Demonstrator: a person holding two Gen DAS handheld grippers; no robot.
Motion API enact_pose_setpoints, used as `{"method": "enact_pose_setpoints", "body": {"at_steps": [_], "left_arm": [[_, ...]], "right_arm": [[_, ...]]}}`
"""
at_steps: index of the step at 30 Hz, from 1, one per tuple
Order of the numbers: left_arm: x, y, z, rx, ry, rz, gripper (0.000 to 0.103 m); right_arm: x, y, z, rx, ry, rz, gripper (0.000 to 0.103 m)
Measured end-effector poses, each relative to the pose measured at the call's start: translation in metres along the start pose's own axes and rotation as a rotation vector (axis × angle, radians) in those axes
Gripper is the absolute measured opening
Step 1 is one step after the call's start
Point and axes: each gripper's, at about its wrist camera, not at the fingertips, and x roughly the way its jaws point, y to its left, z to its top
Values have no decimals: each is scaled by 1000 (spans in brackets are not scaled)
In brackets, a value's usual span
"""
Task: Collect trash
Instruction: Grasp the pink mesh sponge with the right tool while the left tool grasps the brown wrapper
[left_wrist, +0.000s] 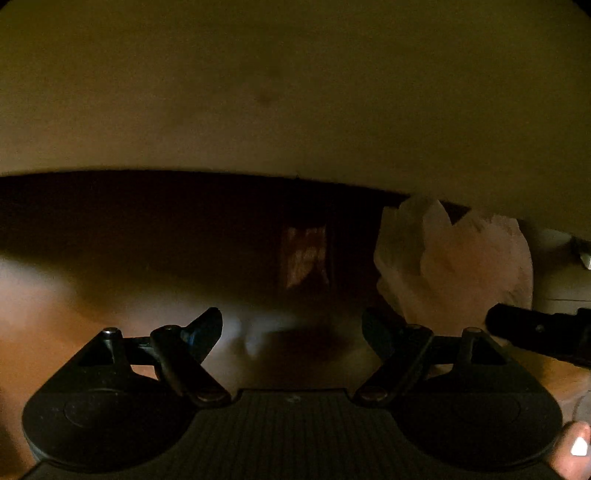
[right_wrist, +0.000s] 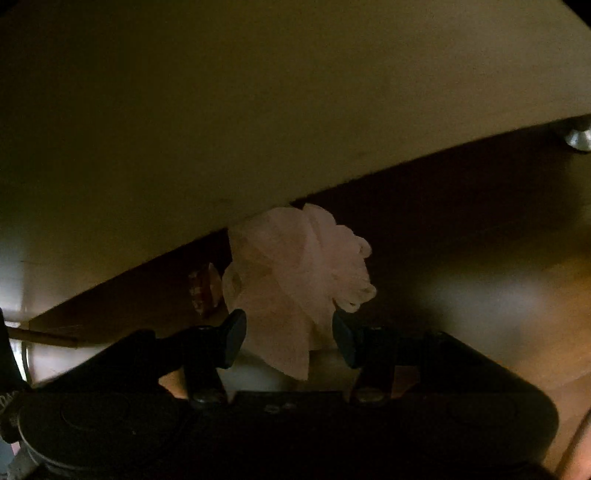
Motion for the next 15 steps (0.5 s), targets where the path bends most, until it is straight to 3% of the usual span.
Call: {"method": "enact_pose_setpoints", "body": {"at_steps": [9,15], "left_arm": [[14,-14,-3,90,-101,15,83],[25,-17,2,99,-115,34,82]], "right_arm": [[23,-9,6,0,2,37,51],[34,-15,8,16,6,40,50]]}}
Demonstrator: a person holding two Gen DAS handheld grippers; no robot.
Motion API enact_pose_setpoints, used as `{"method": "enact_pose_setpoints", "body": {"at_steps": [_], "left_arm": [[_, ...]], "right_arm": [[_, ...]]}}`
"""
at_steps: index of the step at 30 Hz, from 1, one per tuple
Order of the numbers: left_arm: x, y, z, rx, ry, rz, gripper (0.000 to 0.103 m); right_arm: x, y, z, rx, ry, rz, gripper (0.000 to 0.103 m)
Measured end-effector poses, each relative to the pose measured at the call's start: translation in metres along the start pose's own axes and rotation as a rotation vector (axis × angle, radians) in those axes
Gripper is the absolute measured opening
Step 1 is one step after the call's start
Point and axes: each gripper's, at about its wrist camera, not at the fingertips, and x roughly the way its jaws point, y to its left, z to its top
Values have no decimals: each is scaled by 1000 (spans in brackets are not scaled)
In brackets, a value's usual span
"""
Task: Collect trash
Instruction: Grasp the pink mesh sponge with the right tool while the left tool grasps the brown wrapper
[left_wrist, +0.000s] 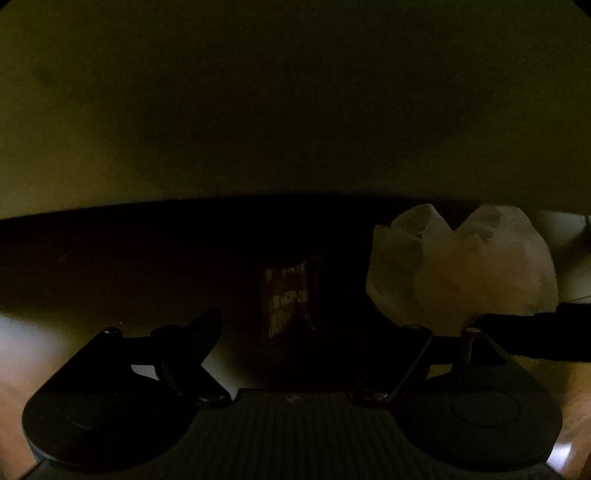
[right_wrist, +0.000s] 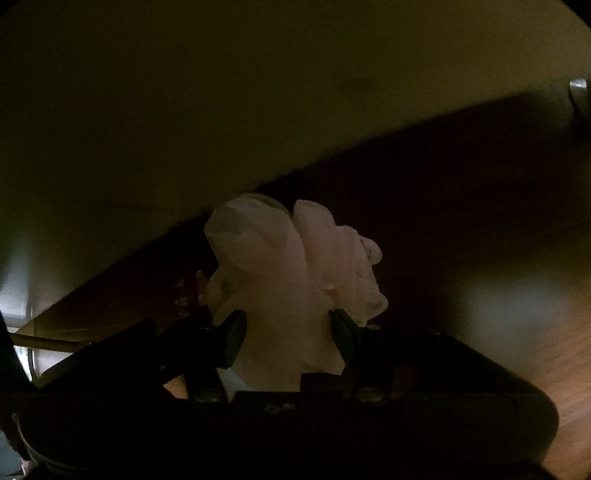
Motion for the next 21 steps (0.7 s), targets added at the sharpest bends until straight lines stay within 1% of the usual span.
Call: {"method": "enact_pose_setpoints", "body": {"at_steps": [2,3,6,7,8,9,12,16,21], "left_arm": [[5,2,3,-6,6,-1,81],[5,1,3,2,-2,-6,78],[9,-1,2,24,11,-22,72],[9,-1,2,23,14,-19,71],[10,-1,1,24,16,-18,64],[12,-1,1,26,23,-23,53],[11,5,-5,19,37,-40,35],[9,9,-4,27,55,-30,26],[-1,15,-15,52,107,-41,22]], "right_arm": [[3,0,0,-2,2,1,49],[3,0,-1,-13,0,3,48],[7,-1,-2,-31,14,-18,38],[6,-3,-2,-26,16,-16,29],[6,-4,-3,-23,18,-17,20],[7,-5,-3,-24,24,-22,20],[6,-7,-3,-25,26,-32,13],[0,-5,-8,-27,33,-56,8],[-10,-1,-18,-49,61,-97,6]]}}
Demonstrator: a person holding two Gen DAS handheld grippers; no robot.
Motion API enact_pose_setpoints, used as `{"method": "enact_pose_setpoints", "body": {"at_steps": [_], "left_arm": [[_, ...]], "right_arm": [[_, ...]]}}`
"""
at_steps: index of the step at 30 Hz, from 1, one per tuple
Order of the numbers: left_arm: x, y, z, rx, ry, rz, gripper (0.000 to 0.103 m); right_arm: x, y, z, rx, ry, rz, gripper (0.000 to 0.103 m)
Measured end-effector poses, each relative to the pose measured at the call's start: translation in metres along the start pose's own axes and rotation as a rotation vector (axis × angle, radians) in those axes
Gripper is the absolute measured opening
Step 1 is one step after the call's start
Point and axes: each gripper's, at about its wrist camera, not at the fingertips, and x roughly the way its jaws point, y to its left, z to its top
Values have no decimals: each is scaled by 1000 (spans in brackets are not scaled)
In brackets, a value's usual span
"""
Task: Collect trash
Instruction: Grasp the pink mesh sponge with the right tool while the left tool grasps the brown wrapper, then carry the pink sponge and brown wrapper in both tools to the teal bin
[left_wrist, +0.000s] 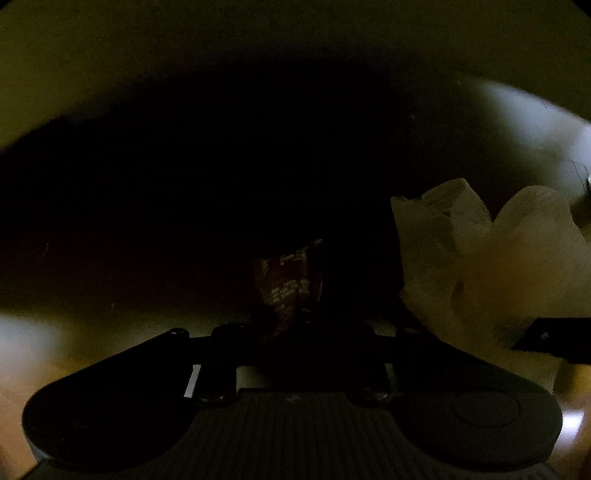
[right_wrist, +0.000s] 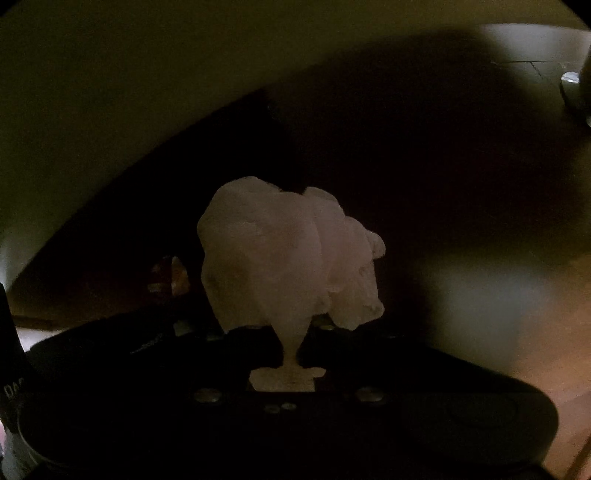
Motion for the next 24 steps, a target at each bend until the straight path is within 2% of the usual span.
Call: {"method": "enact_pose_setpoints", "body": {"at_steps": [8,14,19,24], "left_arm": [[-24,7,-15,109,68,-31,21],[-59,6,-18,215,119,-67,21],[-111,0,-14,282,142,-109,21],[-187,-11,-1,347,88,-149,21]], "right_arm": [[-30,3,-25,-44,50,-52,6],[-54,23,-35,-54,79,-96,6],[-91,42,-37,-54,93,-134,6],[-144,67,-39,-71,71,-150,6]]}}
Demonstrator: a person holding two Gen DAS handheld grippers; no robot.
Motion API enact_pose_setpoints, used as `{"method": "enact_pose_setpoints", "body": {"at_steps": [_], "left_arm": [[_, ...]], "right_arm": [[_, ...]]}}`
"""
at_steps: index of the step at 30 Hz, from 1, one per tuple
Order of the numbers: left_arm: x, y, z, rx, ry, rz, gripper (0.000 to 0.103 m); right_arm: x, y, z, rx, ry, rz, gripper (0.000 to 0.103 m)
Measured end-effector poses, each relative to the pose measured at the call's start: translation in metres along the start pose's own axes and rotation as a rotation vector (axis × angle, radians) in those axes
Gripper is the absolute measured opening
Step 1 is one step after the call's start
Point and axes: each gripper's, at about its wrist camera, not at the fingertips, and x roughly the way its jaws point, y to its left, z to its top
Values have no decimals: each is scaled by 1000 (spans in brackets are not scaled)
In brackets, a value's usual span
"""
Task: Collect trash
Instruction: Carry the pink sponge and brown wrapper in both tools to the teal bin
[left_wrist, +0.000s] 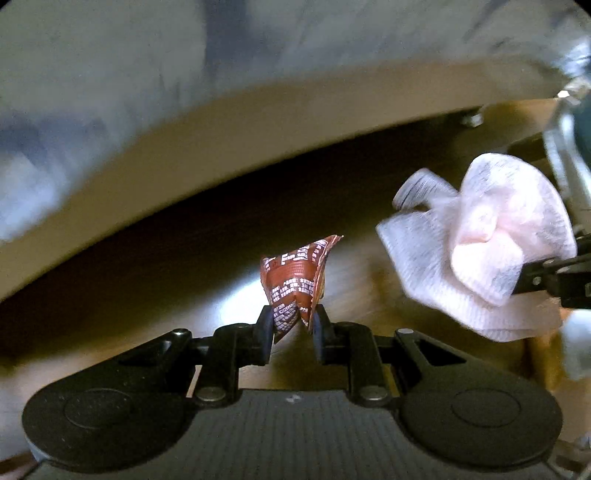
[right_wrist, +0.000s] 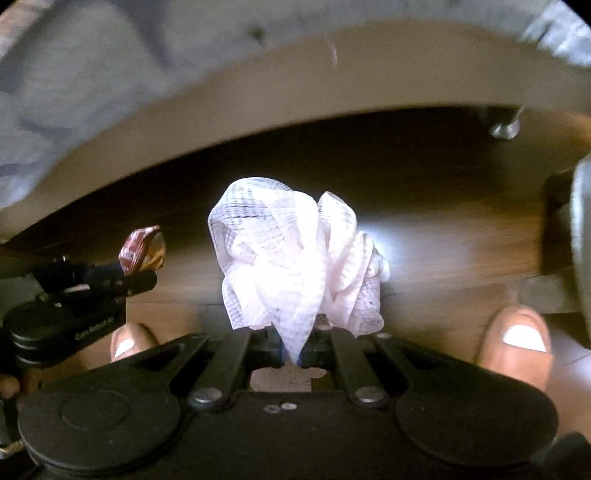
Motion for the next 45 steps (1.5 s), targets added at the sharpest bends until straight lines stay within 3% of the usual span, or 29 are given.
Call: {"method": "enact_pose_setpoints", "body": {"at_steps": [6,13,20,28,37,45], "left_arm": [[-96,-7,11,-6,-91,-2,21],[-194,-46,27,-33,-256,5,21],[-254,-93,22,-65,-399,-21,21],[-314,-161,44,11,-522,-82,21],[-333,-255,96,115,-549,-209,21],[-297,-333,138,194,-435,-274,21]], "right_arm": [[-98,1,-22,-19,-98,21,5],[-194,-9,-59,-15,-259,39,6],[-278,-30,-91,4,-432,50,6],[-362,-69,-111,53,-599,66,6],[-415,-141,-98,138,-712,-51,6],[-406,-216,-77,266,-646,-112,6]]}}
